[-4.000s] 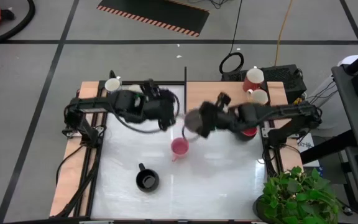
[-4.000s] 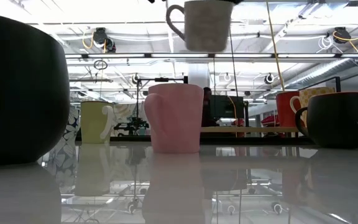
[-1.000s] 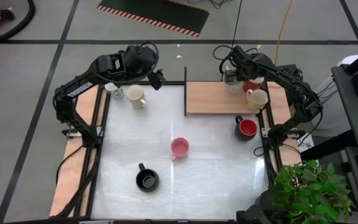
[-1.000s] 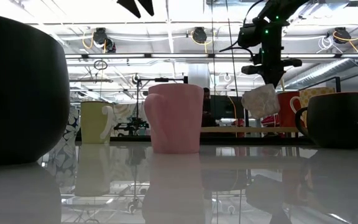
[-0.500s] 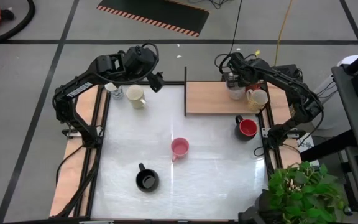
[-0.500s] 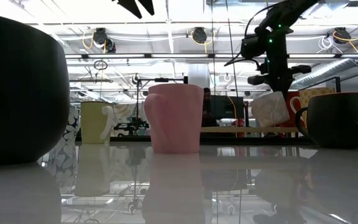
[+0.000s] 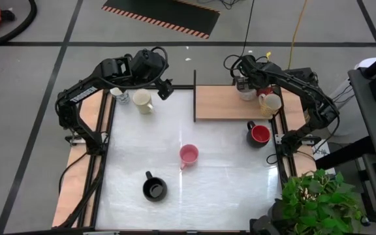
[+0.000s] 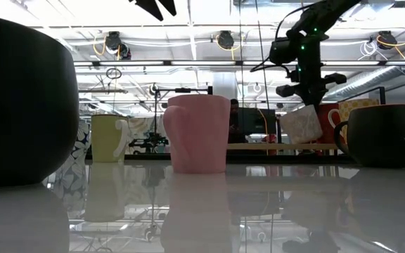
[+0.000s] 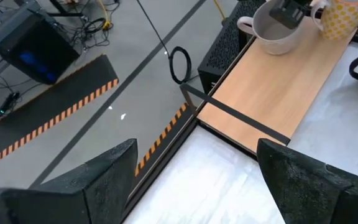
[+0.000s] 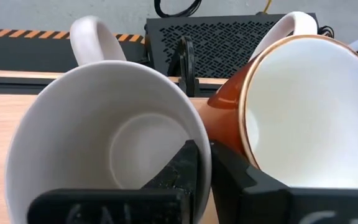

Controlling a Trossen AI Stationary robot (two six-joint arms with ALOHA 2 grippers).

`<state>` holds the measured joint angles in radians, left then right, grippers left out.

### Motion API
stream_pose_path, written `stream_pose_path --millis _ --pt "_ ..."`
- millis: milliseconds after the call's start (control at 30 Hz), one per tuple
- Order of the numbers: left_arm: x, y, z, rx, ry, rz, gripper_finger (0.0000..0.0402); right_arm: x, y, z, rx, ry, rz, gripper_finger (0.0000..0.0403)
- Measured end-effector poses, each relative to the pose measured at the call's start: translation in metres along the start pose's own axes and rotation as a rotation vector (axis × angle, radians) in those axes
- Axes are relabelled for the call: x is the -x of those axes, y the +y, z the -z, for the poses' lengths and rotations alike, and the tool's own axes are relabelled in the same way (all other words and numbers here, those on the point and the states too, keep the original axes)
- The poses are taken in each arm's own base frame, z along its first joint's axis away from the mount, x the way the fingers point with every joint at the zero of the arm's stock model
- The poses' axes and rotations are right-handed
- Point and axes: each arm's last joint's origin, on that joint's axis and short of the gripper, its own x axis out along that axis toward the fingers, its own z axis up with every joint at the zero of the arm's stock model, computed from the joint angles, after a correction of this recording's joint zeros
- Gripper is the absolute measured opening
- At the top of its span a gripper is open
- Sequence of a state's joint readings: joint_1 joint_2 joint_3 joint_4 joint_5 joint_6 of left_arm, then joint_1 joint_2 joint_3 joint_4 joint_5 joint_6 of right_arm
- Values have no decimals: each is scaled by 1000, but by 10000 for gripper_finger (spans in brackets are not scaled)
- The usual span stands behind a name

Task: Place coffee mugs
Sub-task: Put the gray mug on the shelf, then put the green mug on the shelf

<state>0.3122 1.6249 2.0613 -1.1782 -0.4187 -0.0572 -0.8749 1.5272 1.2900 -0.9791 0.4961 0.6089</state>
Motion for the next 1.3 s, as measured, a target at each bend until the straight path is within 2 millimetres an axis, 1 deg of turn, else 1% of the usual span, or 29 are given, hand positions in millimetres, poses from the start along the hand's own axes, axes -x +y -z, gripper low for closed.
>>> stream_pose_path --millis 100,200,467,600,733,867,967,1133,1233,1300 --pt "0 0 0 -1 0 3 333 0 0 0 -7 -1 0 28" --pt "0 0 0 -9 0 9 333 0 0 -1 -12 -10 -1 51" --pt "0 0 0 -10 1 11 333 2 1 -2 -26 -24 -24 155" --pt "0 0 0 -10 1 11 333 15 -4 -3 -72 -47 -102 205" --pt "-1 1 0 -7 3 26 333 37 -11 -4 -119 -105 -221 240" --pt "-3 6 0 15 13 70 333 58 -16 -3 -142 -156 -352 256" --pt "-14 11 0 57 46 110 333 70 -17 -1 -138 -198 -402 258" --pt "-37 23 11 138 216 169 333 84 -12 3 -61 -250 -492 258" --pt "-48 25 20 152 337 185 333 93 -7 5 -20 -261 -603 258" --pt "-52 25 25 155 401 176 333 98 -2 6 5 -265 -678 258"
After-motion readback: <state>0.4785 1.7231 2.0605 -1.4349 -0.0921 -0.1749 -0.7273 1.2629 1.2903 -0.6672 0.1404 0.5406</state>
